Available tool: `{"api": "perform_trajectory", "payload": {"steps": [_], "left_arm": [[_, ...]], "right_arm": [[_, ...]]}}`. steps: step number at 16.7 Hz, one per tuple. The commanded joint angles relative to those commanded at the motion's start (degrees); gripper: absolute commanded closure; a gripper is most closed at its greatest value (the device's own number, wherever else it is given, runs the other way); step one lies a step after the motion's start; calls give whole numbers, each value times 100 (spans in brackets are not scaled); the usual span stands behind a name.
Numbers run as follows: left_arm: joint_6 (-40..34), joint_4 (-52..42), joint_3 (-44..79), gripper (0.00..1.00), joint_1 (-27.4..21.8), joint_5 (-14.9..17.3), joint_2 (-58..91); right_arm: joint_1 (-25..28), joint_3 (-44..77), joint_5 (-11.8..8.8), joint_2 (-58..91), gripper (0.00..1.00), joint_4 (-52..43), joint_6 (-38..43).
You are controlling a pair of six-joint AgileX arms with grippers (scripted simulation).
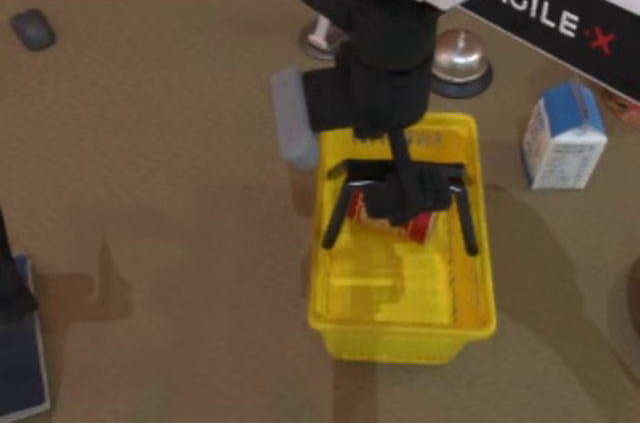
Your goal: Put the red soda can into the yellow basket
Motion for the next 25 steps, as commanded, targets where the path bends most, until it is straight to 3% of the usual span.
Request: {"api": "perform_trajectory", "payload": {"steps": [14,25], "left_arm": [[11,-15,-26,0,5,-28,-44],[11,-15,-26,0,5,-28,-44]], "right_arm": [[6,-542,-1,-34,0,475,-29],[6,-542,-1,-34,83,475,-29]]}}
